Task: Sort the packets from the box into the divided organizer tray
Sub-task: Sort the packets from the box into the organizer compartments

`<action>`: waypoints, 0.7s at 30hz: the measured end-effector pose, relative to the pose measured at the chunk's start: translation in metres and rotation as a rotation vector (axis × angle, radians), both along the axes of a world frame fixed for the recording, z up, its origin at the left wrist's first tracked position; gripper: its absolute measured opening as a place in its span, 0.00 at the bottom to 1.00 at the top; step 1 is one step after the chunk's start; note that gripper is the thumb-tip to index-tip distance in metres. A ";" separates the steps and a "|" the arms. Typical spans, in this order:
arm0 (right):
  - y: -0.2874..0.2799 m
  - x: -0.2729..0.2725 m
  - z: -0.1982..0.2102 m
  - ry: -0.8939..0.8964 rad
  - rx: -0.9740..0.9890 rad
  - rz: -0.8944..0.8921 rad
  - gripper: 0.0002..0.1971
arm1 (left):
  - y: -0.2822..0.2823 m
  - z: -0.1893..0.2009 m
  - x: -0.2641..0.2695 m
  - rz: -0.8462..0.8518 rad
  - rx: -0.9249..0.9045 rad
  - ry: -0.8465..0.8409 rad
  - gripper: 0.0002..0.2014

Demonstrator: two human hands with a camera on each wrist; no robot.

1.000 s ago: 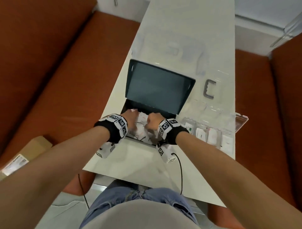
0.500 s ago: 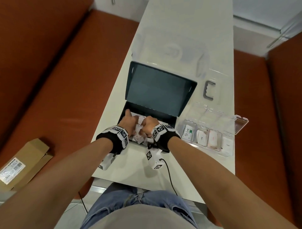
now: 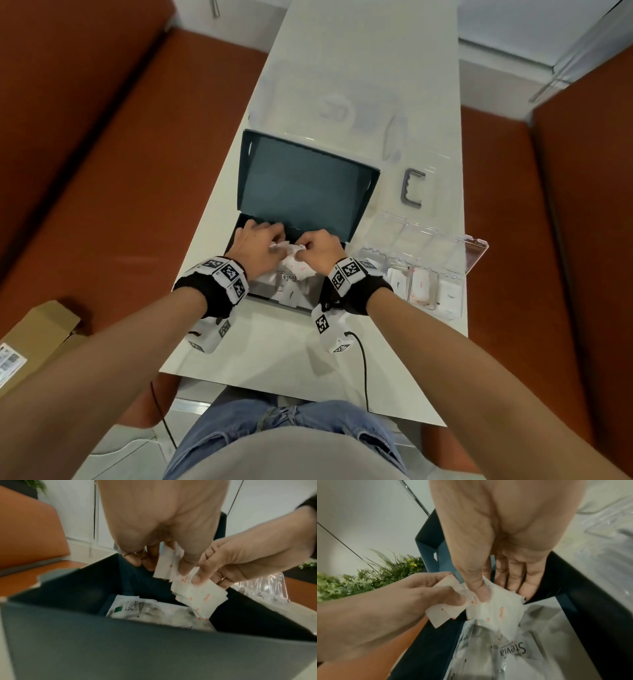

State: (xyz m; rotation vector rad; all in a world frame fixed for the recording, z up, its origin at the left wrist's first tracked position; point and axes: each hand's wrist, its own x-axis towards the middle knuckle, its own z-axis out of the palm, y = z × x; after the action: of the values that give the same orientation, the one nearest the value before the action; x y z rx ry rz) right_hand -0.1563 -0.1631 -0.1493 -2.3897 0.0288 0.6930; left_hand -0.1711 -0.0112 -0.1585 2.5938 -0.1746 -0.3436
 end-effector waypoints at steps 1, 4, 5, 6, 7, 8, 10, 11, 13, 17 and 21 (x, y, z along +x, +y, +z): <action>-0.004 0.000 0.004 -0.026 0.016 -0.009 0.13 | -0.001 0.004 0.000 0.037 -0.077 0.016 0.05; -0.014 0.002 0.014 -0.086 0.076 -0.031 0.09 | -0.006 0.016 0.002 0.198 -0.332 0.081 0.04; -0.017 0.002 0.019 -0.101 0.095 -0.037 0.09 | -0.008 0.020 0.003 0.269 -0.440 0.107 0.04; -0.020 0.003 0.023 -0.112 0.121 -0.046 0.09 | -0.011 0.025 0.002 0.346 -0.566 0.136 0.05; -0.024 0.003 0.028 -0.122 0.152 -0.057 0.09 | -0.014 0.028 0.001 0.414 -0.682 0.165 0.07; -0.027 0.004 0.032 -0.134 0.183 -0.069 0.09 | -0.016 0.031 0.000 0.460 -0.756 0.175 0.09; -0.033 0.003 0.041 -0.172 0.239 -0.102 0.09 | -0.021 0.037 -0.002 0.480 -0.776 0.147 0.11; -0.036 0.003 0.046 -0.189 0.275 -0.127 0.09 | -0.024 0.040 -0.003 0.475 -0.780 0.136 0.13; -0.041 0.003 0.057 -0.199 0.375 -0.185 0.10 | -0.033 0.047 -0.003 0.468 -0.819 0.150 0.15; -0.050 0.004 0.076 -0.226 0.469 -0.262 0.12 | -0.062 0.064 -0.005 0.481 -1.039 0.319 0.14; -0.068 0.003 0.084 -0.231 0.485 -0.370 0.11 | -0.081 0.081 -0.002 0.528 -1.336 0.503 0.13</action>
State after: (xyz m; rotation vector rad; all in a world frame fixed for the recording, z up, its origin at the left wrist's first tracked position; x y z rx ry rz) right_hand -0.1529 -0.2311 -0.0658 -1.9090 0.1799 0.2140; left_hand -0.1731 -0.0926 -0.0779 1.1184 0.3502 -0.4467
